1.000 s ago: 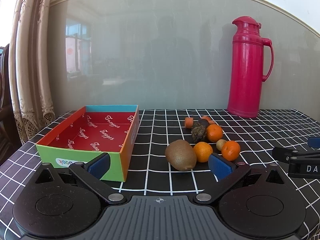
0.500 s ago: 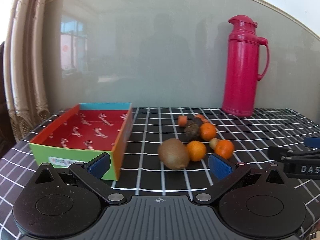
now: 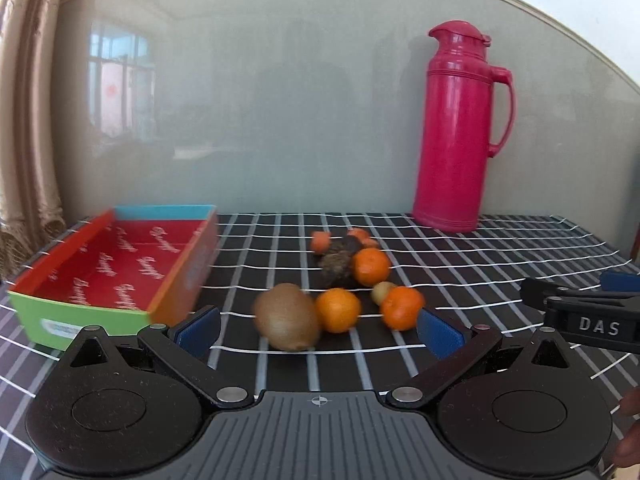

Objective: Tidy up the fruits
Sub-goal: 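Move the left gripper to the nearest mandarin orange and close on it, then carry the mandarin with the left gripper into the red box and release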

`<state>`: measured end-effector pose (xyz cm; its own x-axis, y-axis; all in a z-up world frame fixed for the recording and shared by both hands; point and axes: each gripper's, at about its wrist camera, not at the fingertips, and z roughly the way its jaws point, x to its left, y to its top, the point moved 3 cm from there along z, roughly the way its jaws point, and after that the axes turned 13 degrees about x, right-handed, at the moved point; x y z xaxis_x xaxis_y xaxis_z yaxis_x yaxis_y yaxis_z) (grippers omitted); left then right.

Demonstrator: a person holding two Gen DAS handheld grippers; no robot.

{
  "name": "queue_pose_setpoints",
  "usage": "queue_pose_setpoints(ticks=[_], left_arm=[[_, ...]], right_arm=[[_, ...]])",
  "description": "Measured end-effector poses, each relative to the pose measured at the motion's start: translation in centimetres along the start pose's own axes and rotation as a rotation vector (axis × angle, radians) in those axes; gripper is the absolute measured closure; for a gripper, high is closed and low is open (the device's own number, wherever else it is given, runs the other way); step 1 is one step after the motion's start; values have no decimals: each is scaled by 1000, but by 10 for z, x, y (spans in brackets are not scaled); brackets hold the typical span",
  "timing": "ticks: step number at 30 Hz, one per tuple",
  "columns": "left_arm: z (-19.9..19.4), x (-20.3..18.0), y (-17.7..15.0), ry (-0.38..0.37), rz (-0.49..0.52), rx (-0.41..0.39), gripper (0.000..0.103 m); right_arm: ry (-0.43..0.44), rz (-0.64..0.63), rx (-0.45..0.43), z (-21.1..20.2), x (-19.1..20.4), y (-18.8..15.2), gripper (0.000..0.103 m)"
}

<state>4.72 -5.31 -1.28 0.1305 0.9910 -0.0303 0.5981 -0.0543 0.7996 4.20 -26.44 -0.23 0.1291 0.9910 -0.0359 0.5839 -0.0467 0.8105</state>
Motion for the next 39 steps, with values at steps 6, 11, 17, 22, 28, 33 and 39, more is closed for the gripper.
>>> queue_pose_setpoints(ticks=[6, 11, 17, 22, 28, 33, 39], left_arm=[[17, -36, 6, -15, 72, -3, 0], [34, -56, 17, -35, 81, -7, 0], [62, -75, 18, -70, 67, 38, 0], [86, -83, 21, -55, 75, 103, 28], [108, -79, 22, -40, 45, 172, 34], [118, -74, 23, -41, 14, 205, 65], [99, -71, 23, -58, 46, 142, 65]], right_arm=[[-56, 67, 14, 6, -31, 1, 0], [-115, 123, 14, 8, -61, 1, 0], [-177, 170, 2, 17, -88, 8, 0], [-198, 194, 5, 24, -103, 6, 0], [-216, 211, 28, 29, -115, 2, 0], [-234, 210, 53, 36, -120, 0, 0], [-258, 213, 84, 44, -123, 0, 0]])
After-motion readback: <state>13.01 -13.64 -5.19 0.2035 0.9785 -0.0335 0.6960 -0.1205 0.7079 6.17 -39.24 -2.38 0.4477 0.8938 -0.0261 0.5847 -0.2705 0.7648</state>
